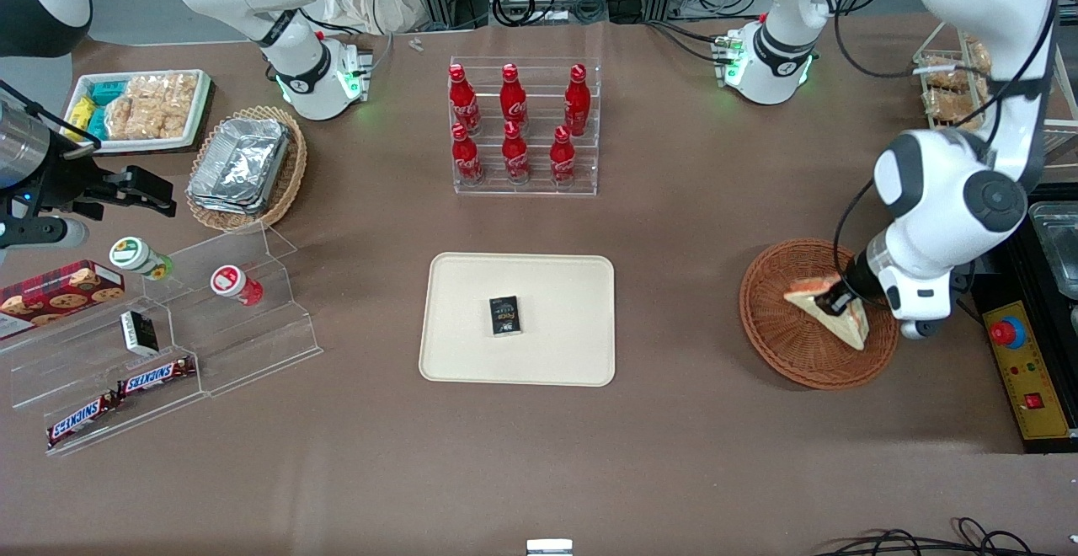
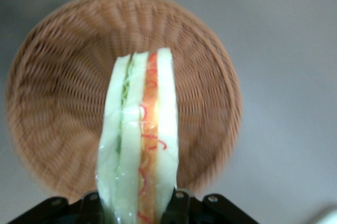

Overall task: Place sandwich from basket to tray
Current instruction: 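Carry the held sandwich with the left gripper over to the cream tray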

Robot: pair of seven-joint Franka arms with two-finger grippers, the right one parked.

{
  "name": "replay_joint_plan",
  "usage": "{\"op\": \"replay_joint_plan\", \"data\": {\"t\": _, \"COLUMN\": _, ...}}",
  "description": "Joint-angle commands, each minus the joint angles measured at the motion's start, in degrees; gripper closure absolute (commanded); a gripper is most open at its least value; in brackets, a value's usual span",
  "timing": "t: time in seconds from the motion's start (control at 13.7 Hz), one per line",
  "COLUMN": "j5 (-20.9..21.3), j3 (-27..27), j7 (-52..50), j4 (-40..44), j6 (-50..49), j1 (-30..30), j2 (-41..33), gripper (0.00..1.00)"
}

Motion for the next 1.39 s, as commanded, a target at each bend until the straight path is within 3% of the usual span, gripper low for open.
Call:
{"op": "replay_joint_plan", "data": {"t": 0.0, "j5": 0.1, "j3": -6.5, "j7": -0.4, "j4": 6.6, "j6": -11.8, "j1": -0.9, "j2": -2.0, "gripper": 1.0}}
{"op": "replay_joint_plan", "data": {"t": 0.22, "j5": 0.2, "j3": -15.7, "j7": 3.5, "j4": 9.7, "j6": -15.0, "j1": -0.9, "j2": -1.7, "gripper": 1.0}}
{"op": "replay_joint_plan", "data": {"t": 0.44, "j5": 0.9, "j3": -22.8, "j7": 11.6, "j4": 9.8, "j6": -11.4, "j1": -2.0, "j2": 0.8, "gripper": 1.0}}
{"op": "replay_joint_plan", "data": {"t": 0.66, "j5": 6.9, "j3": -23.5, "j7": 10.5, "j4": 9.9, "j6": -5.0, "j1": -7.8, "j2": 5.8, "gripper": 1.0}}
{"op": "replay_joint_plan", "data": {"t": 0.95, "j5": 7.4, "j3": -23.5, "j7": 9.4, "j4": 11.1, "j6": 5.0, "j1": -10.6, "j2": 12.5, "gripper": 1.0}}
{"op": "replay_joint_plan", "data": {"t": 1.32, "j5": 18.9, "j3": -23.3, "j7": 7.4, "j4": 19.5, "j6": 8.9, "j1": -12.0, "j2": 27.6, "gripper": 1.0}}
